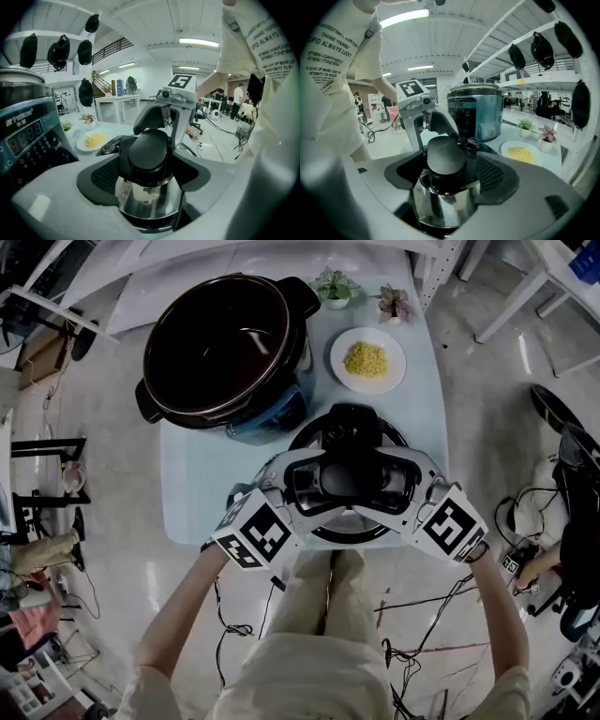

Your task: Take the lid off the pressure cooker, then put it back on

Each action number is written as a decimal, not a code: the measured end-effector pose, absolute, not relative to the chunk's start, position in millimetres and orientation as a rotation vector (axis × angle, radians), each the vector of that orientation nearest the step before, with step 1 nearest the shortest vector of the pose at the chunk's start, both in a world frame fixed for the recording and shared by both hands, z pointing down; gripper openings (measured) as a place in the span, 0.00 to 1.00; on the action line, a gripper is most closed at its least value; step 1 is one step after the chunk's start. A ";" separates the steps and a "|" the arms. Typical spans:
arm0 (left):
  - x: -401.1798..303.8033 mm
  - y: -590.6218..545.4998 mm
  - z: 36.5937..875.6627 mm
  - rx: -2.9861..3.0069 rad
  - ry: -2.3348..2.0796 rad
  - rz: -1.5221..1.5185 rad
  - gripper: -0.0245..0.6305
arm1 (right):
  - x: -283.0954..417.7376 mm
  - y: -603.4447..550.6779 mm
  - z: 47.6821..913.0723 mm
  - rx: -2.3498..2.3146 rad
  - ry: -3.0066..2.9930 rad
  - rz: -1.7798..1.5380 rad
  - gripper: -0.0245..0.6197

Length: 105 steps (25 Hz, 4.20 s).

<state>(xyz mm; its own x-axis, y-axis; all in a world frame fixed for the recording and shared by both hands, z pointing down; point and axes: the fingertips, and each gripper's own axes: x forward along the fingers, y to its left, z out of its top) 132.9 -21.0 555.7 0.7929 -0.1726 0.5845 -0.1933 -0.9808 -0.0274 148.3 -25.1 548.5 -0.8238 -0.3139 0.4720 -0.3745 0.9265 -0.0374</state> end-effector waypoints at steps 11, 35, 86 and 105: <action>141.7 -20.0 566.9 2.978 -0.163 1.069 0.54 | 140.5 -25.2 562.1 0.335 -2.574 0.110 0.55; 146.5 -19.1 569.2 2.920 -0.068 1.054 0.48 | 136.7 -18.7 564.8 0.193 -2.556 0.155 0.47; 166.3 -27.4 399.6 3.017 -0.098 1.137 0.48 | 157.7 -27.1 394.3 0.256 -2.541 0.029 0.47; 117.9 -71.8 350.2 3.131 -0.055 1.083 0.48 | 108.6 -71.7 345.9 0.338 -2.532 -0.017 0.47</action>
<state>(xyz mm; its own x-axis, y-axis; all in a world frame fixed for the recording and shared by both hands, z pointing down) 117.9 -71.8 350.2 0.7872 -0.0869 0.6106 0.0248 -0.9848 -0.1722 108.6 -71.7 345.9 -0.8004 -0.2441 0.5475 -0.2366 0.9678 0.0857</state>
